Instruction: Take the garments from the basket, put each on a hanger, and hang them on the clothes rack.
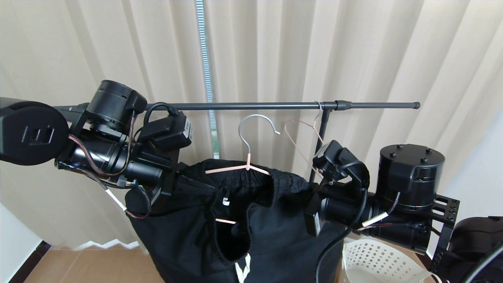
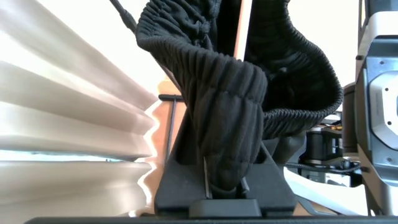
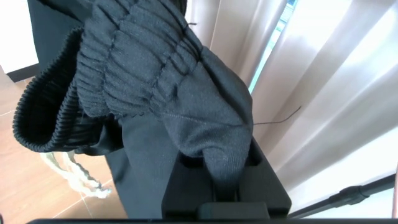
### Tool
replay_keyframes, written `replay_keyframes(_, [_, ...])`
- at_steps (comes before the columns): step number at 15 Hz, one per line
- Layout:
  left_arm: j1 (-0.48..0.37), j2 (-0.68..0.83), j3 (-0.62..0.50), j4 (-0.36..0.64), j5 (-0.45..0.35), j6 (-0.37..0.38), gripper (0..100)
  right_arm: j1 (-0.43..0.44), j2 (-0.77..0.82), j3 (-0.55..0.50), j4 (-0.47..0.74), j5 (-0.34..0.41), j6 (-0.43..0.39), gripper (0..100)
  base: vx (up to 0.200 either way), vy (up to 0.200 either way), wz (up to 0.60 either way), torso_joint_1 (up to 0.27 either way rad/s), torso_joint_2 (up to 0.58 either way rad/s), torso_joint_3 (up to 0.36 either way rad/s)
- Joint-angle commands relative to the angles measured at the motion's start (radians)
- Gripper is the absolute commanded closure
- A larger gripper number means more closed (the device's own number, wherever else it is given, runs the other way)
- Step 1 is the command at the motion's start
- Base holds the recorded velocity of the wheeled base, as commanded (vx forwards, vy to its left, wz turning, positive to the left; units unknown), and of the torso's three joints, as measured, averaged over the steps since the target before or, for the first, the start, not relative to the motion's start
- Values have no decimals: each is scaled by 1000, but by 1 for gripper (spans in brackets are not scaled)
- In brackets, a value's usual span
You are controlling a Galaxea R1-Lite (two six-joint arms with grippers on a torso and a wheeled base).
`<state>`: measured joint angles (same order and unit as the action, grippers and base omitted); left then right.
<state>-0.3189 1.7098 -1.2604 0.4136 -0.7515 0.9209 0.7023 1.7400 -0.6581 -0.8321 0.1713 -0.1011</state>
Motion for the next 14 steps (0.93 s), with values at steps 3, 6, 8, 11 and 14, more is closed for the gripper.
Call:
replay_keyframes(3, [0,-25,10,-3,0,0,100,0,7,-6,2,-1,-2,100,0,0,0,0,0,0])
replay_keyframes(6, [1,-36,21,-4,0,0,100,0,6,-5,1,-1,-2,100,0,0,0,0,0,0])
replay_keyframes(8, [1,-41,23,-3,0,0,100,0,6,-6,1,-1,0,100,0,0,0,0,0,0])
replay_keyframes(11, [1,-41,21,-4,0,-2,100,-1,7,-5,1,1,0,100,0,0,0,0,0,0])
replay_keyframes(14, [3,-42,23,-4,0,-2,100,-1,7,-3,1,1,0,100,0,0,0,0,0,0])
